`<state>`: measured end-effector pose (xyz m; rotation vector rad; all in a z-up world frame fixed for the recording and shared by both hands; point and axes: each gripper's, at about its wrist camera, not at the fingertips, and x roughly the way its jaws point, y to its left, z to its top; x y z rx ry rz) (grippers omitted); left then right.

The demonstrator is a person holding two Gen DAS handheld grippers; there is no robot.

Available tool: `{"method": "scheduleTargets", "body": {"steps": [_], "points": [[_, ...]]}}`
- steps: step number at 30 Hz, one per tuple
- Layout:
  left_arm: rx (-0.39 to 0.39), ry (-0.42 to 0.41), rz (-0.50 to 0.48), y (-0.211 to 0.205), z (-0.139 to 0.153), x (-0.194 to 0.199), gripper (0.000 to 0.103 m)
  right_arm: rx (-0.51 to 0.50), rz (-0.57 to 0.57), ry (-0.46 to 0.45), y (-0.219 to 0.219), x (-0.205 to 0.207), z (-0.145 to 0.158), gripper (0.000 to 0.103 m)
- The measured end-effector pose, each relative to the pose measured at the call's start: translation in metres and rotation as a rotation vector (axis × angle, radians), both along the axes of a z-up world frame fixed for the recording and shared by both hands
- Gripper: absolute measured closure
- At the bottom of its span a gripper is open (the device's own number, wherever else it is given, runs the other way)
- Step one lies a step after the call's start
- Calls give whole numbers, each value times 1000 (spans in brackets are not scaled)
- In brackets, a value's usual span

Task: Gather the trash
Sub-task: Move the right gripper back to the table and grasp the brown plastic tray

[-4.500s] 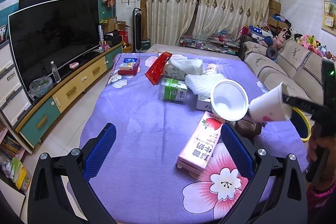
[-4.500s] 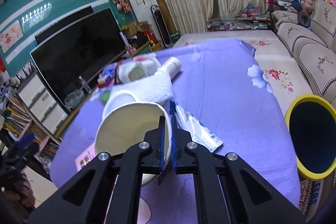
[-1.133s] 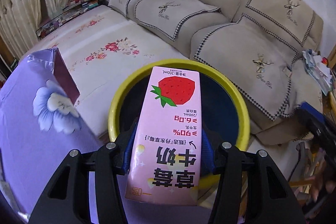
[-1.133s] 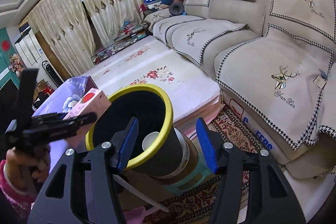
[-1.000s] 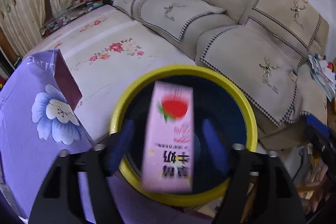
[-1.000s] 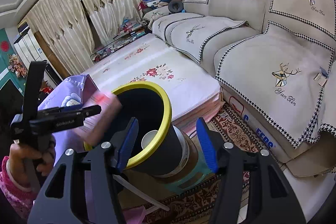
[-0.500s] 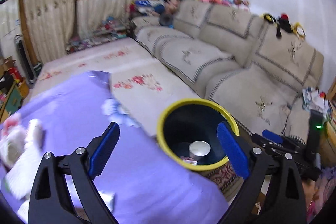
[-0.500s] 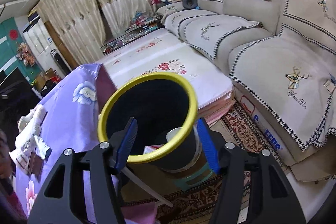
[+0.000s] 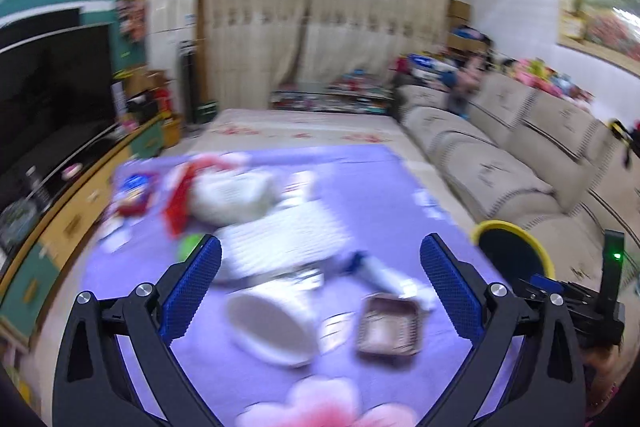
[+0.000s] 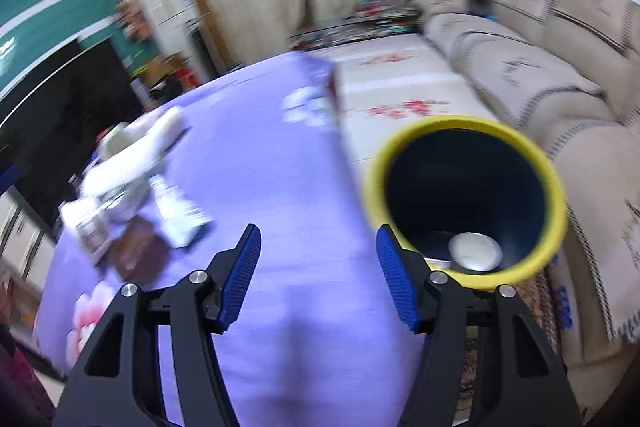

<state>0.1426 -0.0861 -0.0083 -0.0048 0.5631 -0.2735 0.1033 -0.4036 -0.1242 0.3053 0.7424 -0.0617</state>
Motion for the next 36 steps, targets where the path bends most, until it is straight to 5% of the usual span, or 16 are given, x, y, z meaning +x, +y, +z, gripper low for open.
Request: {"method": "scheduleTargets", "body": {"steps": [5, 12, 17, 27, 36], "points": [[-7, 3, 100, 51, -13, -3, 5, -6, 156, 12, 65, 25, 3, 46], [-29, 12, 136, 79, -31, -8, 5, -68, 239, 66, 122, 55, -4, 64], [-38, 21, 149, 91, -40, -9, 5, -136, 219, 101, 134, 67, -10, 66], [-44, 40, 145, 89, -49, -4, 5, -144, 239, 135, 143, 76, -26, 96], [-36, 48, 132, 78, -53, 0, 5, -104, 258, 59, 139, 59, -2, 98]]}}
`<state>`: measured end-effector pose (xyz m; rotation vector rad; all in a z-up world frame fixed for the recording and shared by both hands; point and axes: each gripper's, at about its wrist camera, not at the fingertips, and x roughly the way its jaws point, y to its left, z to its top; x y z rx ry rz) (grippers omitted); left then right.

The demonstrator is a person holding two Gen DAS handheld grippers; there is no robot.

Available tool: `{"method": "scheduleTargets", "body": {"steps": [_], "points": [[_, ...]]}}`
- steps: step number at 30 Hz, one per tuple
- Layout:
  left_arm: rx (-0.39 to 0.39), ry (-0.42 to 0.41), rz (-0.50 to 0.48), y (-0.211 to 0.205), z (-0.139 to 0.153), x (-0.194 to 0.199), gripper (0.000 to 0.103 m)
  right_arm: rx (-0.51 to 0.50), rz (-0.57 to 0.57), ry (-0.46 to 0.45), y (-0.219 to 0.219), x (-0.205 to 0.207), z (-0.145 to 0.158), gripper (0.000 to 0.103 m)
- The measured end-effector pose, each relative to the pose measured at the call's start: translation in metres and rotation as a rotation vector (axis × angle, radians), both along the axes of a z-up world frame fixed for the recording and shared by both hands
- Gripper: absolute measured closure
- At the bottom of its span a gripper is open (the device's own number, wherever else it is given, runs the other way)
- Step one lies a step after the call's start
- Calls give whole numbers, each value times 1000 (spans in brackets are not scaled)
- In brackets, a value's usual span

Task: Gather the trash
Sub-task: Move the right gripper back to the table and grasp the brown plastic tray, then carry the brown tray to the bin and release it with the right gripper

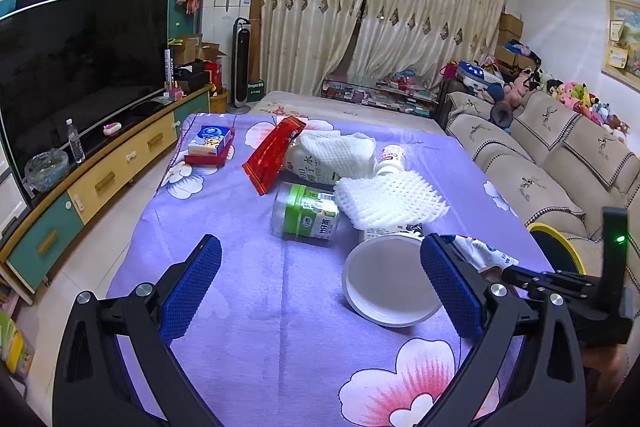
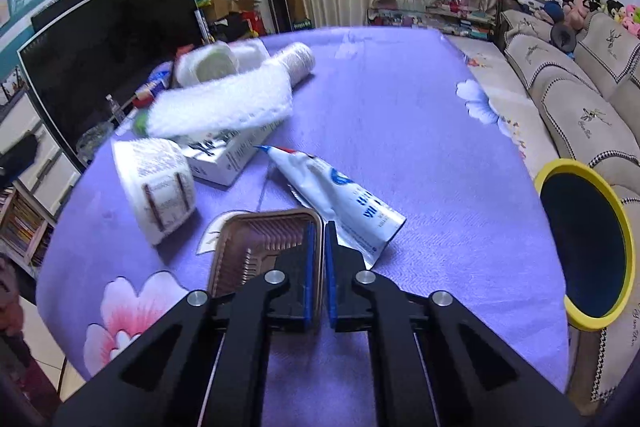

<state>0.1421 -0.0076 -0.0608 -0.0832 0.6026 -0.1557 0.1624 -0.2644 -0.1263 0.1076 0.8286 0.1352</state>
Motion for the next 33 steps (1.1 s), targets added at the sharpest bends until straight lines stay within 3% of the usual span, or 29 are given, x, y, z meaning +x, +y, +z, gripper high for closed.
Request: {"method": "scheduleTargets", "body": {"steps": [6, 11, 25, 33], "points": [[5, 20, -27, -8, -7, 5, 5, -12, 3, -42, -4, -11, 19, 103], [10, 25, -34, -14, -9, 7, 5, -8, 0, -16, -7, -7, 7, 95], [-1, 60, -58, -19, -22, 15, 5, -3, 8, 60, 4, 11, -23, 95], [-1, 75, -74, -22, -29, 18, 5, 70, 35, 25, 0, 3, -6, 99]]}}
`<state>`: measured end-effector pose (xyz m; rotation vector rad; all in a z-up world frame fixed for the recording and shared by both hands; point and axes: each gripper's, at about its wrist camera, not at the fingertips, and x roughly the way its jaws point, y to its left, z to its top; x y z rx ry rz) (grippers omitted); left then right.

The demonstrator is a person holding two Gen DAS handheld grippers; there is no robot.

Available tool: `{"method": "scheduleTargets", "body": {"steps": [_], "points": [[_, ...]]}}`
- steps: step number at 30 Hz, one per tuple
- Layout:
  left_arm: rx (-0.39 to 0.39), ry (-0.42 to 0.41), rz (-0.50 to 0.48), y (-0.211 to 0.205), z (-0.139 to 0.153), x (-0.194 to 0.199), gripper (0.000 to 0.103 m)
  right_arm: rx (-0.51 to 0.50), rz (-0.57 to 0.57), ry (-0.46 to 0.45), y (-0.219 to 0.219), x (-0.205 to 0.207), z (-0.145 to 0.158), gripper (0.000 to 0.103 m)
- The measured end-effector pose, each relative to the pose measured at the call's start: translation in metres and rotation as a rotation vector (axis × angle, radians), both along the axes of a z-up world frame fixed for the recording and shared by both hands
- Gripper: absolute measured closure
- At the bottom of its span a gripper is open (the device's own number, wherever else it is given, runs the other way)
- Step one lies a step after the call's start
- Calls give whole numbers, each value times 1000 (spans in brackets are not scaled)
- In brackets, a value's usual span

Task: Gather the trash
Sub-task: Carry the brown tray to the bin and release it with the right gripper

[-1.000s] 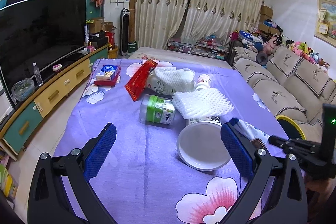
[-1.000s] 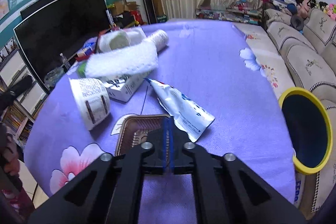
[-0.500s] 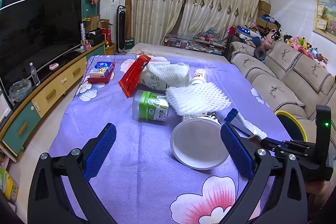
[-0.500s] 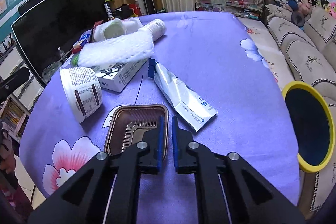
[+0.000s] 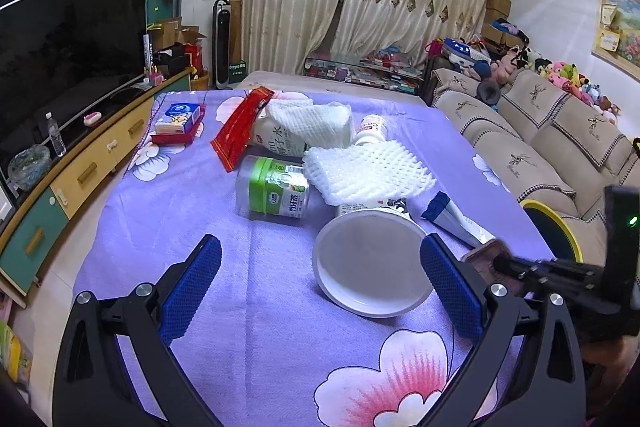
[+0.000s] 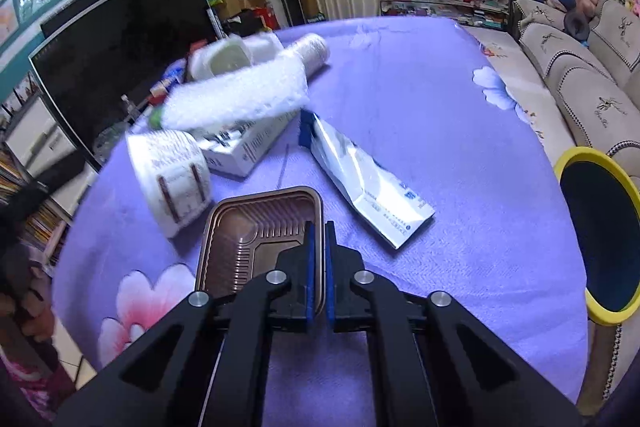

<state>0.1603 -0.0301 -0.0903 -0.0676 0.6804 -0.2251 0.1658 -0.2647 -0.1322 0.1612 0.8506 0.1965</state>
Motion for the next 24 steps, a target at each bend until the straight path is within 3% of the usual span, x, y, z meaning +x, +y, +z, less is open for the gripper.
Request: {"method": "scheduleTargets", "body": {"steps": [5, 13, 17, 24], "points": [[13, 11, -27, -11, -4, 2, 5, 11, -78, -68, -35, -8, 25, 99], [32, 32, -86, -36, -9, 9, 5, -79, -448, -102, -166, -11, 35, 99], [48, 51, -120, -54, -13, 14, 5, -125, -576, -45, -219, -2, 17, 99], [82, 85, -165, -81, -22, 21, 5, -142, -675, 121, -282, 29, -41, 98]]}}
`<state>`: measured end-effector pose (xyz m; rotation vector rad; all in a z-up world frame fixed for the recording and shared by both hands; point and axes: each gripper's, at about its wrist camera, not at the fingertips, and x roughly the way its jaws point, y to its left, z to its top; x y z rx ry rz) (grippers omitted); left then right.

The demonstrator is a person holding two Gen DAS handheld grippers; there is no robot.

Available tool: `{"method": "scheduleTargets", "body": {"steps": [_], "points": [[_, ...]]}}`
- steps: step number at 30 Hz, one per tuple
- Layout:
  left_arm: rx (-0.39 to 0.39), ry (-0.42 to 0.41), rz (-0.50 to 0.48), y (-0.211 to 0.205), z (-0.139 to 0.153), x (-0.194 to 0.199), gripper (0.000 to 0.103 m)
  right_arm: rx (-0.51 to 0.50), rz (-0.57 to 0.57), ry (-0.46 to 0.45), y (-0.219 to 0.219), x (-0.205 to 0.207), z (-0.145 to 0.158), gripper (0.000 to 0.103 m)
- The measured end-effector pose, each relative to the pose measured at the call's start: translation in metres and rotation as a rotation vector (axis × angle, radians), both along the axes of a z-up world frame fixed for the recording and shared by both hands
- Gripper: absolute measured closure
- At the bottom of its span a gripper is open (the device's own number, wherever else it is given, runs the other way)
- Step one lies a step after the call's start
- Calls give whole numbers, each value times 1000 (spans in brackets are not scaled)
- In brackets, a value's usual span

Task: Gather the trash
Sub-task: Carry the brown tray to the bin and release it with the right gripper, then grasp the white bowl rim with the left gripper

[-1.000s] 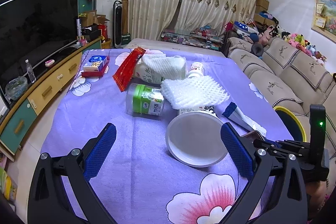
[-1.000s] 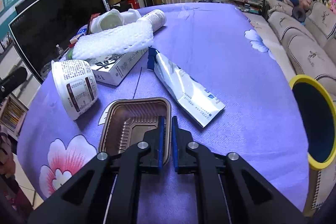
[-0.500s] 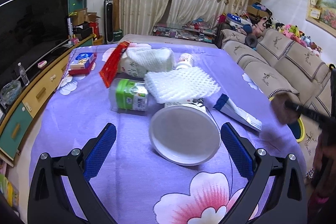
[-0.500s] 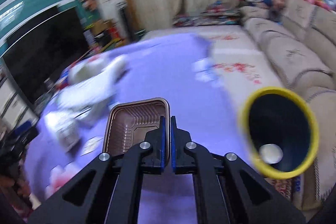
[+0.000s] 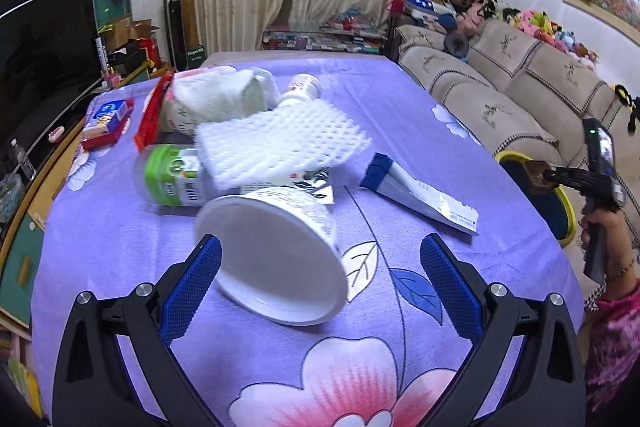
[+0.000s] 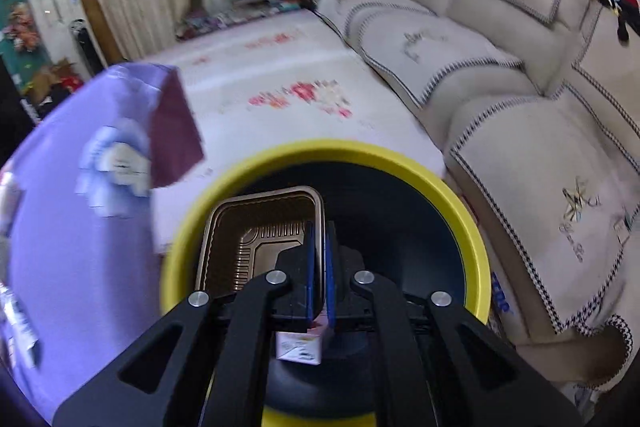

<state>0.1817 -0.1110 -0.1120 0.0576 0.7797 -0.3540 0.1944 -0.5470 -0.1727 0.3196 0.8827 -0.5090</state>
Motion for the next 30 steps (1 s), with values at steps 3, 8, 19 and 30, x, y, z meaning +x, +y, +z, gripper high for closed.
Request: {"method": "scheduleTargets", "body": {"steps": [3, 8, 19, 30], "points": [[7, 9, -8, -6, -2, 3, 5, 18, -32, 32, -15, 6, -19, 85], [17, 16, -16, -13, -3, 6, 5, 19, -40, 24, -16, 1, -24, 73], [32, 38, 11, -13, -9, 15, 20, 17, 6, -85, 12, -34, 7, 67], [22, 94, -3, -22, -20, 22, 88, 41, 12, -133, 11, -53, 14, 67]]}}
